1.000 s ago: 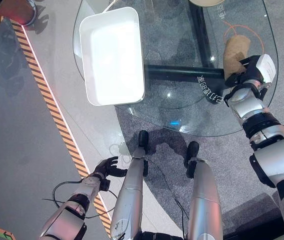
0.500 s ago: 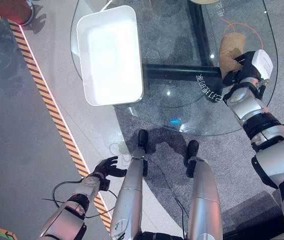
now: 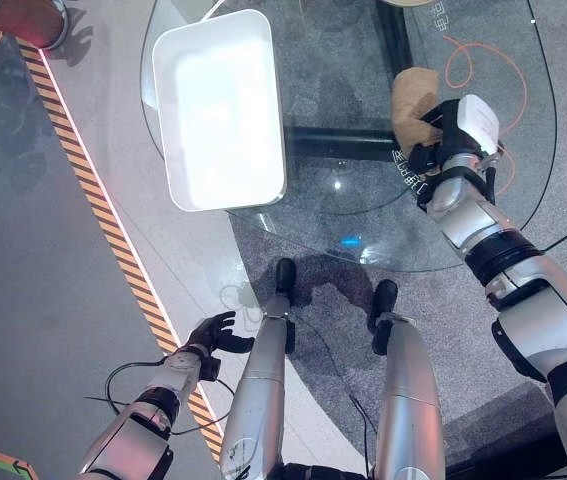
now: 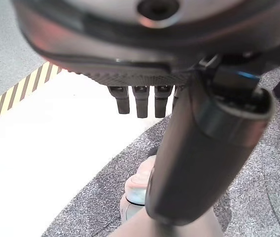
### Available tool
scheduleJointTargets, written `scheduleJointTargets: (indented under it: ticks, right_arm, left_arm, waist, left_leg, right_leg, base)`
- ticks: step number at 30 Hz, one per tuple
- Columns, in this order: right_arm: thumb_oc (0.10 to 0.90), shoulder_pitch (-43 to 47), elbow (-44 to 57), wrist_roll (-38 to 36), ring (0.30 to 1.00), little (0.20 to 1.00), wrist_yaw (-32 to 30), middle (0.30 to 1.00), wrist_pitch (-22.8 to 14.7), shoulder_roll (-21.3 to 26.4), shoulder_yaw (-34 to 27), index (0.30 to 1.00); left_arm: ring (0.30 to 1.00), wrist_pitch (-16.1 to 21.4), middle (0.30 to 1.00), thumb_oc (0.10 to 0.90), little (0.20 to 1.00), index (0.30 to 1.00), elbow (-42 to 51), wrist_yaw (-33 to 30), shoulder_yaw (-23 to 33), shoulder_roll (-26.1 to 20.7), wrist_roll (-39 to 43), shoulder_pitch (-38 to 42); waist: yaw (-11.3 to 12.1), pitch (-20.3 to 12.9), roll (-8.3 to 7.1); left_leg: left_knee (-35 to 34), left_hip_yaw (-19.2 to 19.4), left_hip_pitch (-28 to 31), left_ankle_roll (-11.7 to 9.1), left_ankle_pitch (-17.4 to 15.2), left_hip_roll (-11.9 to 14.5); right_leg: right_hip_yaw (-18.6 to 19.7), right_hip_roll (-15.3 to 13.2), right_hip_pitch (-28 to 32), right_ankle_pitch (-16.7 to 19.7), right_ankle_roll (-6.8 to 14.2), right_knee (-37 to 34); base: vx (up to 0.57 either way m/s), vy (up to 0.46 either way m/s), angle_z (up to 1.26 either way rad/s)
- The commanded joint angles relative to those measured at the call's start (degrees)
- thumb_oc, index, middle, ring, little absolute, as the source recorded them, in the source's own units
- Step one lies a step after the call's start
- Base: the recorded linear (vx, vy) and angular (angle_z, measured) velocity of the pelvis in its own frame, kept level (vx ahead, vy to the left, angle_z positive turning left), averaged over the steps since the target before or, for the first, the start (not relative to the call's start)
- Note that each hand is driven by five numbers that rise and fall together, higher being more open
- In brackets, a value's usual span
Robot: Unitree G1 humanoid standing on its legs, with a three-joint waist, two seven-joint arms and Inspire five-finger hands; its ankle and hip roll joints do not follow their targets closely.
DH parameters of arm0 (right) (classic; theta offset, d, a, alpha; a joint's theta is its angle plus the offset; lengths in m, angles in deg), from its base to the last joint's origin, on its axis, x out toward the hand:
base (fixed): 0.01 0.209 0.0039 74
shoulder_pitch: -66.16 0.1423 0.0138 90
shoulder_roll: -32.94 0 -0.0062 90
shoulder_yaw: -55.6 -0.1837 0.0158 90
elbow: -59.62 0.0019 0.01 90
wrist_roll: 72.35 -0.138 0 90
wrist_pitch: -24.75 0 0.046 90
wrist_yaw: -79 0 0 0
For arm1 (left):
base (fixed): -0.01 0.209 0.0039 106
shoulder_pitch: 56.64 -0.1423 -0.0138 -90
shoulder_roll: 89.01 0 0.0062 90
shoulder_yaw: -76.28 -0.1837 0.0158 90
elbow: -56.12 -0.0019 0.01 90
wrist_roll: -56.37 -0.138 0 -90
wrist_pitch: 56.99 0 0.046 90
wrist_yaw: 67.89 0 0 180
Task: Wipe the table with a cloth and put it in the basket.
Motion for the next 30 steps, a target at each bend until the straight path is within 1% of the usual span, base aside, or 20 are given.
scheduleJointTargets:
  ticks: [1,8,16,22,24,30]
  right_arm:
    - [0.100,2.7,6.9,3.2,0.300,0.200,2.5,0.300,-6.0,-2.5,2.9,0.300]
    - [0.100,1.6,7.4,4.2,0.300,0.200,5.3,0.300,-6.1,-3.8,3.8,0.300]
    - [0.100,-0.2,8.4,6.8,0.300,0.200,9.1,0.300,-7.2,-5.4,5.3,0.300]
    - [0.100,-1.2,9.5,7.7,0.300,0.200,10.6,0.300,-7.6,-6.1,6.2,0.300]
    - [0.100,-1.4,9.6,9.1,0.300,0.200,11.3,0.300,-7.5,-6.6,6.6,0.300]
    - [0.100,-1.8,10.4,10.1,0.300,0.200,12.1,0.300,-7.0,-6.9,7.4,0.300]
  left_arm:
    - [0.900,-0.1,0.900,0.800,0.900,0.900,-0.5,-1.3,-0.1,2.2,1.1,-2.0]
    - [0.900,0.0,0.900,0.800,0.900,0.900,-0.6,-1.6,-0.5,3.1,1.3,-1.8]
    - [0.900,-0.2,0.900,0.800,0.900,0.900,-0.6,-2.0,-0.6,3.6,1.3,-1.3]
    - [0.900,-0.2,0.900,0.800,0.900,0.900,-0.5,-2.1,-0.7,3.8,1.3,-1.2]
    - [0.900,-0.3,0.900,0.800,0.900,0.900,-0.6,-2.1,-0.6,3.9,1.2,-1.0]
    - [0.900,-0.3,0.900,0.800,0.900,0.900,-0.5,-2.3,-0.7,4.1,1.1,-1.0]
  waist:
    - [0.4,-1.1,2.23]
    - [0.3,-1.1,2.50]
    - [0.1,-1.1,2.33]
    - [0.0,-1.1,2.35]
    - [0.0,-1.1,2.37]
    - [0.0,-1.1,2.29]
  left_leg:
    - [4.8,3.2,0.0,4.2,-4.3,-2.6]
    - [4.4,3.5,0.1,4.1,-3.9,-2.6]
    - [4.2,3.6,-0.3,4.0,-3.7,-2.5]
    - [3.9,3.8,-0.2,4.0,-3.5,-2.6]
    - [3.8,3.9,-0.3,3.9,-3.5,-2.5]
    - [3.7,3.9,-0.4,3.9,-3.3,-2.5]
  right_leg:
    - [-3.1,-1.1,2.0,7.0,0.3,-8.3]
    - [-3.0,-1.1,1.8,7.2,0.3,-8.4]
    - [-3.0,-1.1,1.4,7.4,0.4,-8.8]
    - [-3.0,-1.1,1.4,7.6,0.5,-9.1]
    - [-3.0,-1.1,1.4,7.6,0.5,-9.1]
    - [-3.0,-1.2,1.2,7.8,0.5,-9.3]
  base:
    - [-0.01,0.004,0.04]
    - [0.00,0.000,0.00]
    - [0.00,0.000,0.00]
    - [0.00,0.000,0.00]
    - [0.00,0.000,0.00]
    - [0.00,0.000,0.00]
